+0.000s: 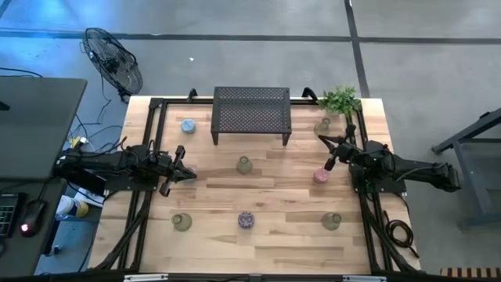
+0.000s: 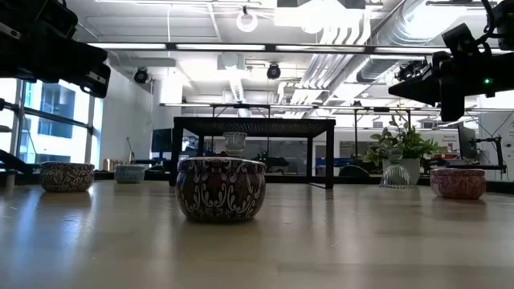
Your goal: Pick & Place candle stick holders
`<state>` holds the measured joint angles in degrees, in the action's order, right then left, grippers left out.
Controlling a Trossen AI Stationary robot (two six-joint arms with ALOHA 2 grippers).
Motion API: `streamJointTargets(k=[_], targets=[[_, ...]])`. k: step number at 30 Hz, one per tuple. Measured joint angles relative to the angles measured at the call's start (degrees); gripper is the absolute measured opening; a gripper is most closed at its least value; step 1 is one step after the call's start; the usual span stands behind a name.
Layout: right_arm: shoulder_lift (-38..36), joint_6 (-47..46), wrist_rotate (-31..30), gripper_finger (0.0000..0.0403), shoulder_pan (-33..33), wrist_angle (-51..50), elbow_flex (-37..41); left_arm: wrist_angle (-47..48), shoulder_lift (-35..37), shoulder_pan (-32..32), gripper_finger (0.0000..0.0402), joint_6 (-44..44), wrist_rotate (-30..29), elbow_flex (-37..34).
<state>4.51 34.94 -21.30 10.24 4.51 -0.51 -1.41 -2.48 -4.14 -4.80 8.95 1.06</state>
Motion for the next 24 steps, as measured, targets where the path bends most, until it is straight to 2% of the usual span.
streamJointTargets(k=[16,20,24], targets=[[0.0,0.0,0.0,0.0,0.0,0.0,0.0,0.0,0.0,0.0,0.0002,0.1,0.0,0.0],[0.0,0.0,0.0,0.0,0.0,0.0,0.0,0.2,0.0,0.0,0.0002,7.0,-2.6,0.0],[0.0,0.0,0.0,0.0,0.0,0.0,0.0,0.2,0.0,0.0,0.0002,7.5,-3.8,0.0]])
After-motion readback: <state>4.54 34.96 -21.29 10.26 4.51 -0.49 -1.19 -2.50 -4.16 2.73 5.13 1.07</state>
